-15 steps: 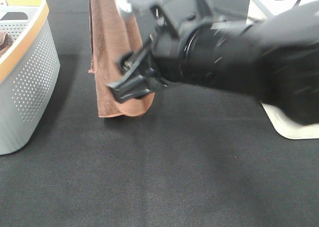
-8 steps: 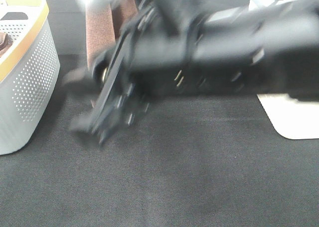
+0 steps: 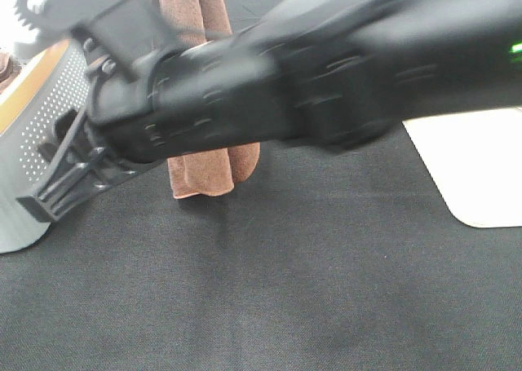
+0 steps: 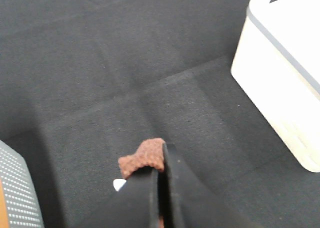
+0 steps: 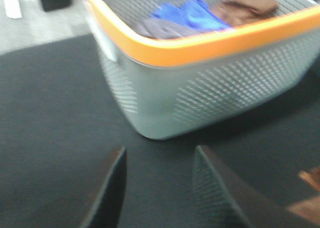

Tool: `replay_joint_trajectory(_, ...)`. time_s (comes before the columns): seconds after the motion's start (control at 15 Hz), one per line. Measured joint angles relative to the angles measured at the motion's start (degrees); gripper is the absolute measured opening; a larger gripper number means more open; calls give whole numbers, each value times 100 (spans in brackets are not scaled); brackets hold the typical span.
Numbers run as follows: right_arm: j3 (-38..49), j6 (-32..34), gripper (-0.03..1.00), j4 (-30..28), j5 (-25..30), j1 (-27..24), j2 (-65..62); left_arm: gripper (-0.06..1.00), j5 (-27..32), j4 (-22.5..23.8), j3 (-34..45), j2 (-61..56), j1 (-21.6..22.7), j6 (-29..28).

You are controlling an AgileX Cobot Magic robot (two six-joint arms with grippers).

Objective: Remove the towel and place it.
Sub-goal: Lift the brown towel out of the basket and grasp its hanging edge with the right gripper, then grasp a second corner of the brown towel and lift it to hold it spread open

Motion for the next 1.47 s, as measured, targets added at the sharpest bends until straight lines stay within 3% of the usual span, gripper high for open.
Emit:
replay_joint_trajectory(0.13,-17,57,45,166,-825,0,327,0,23,-6,0,0,0,0)
replay_joint_trajectory(0.27,-11,57,48,728,-1833,0,516,0,34,-11,0,0,0,0)
replay_joint_trajectory(0.33,-11,-126,49,1180,-2389,0,561,0,40,-11,0,0,0,0)
replay_joint_trajectory(0.47,-11,-808,50,1541,-2893,0,573,0,69,52,0,0,0,0)
replay_joint_trajectory(0.8,315,-1020,57,1644,-3799,0,573,0,189,229,0,0,0,0)
replay_joint_trajectory(1.07,384,-1020,58,1656,-4137,0,573,0,218,252,0,0,0,0)
replay_joint_trajectory(1.2,384,-1054,59,1656,-4647,0,573,0,218,390,0,0,0,0)
replay_joint_trajectory(1.47,384,-1112,59,1656,-4733,0,573,0,384,453,0,0,0,0)
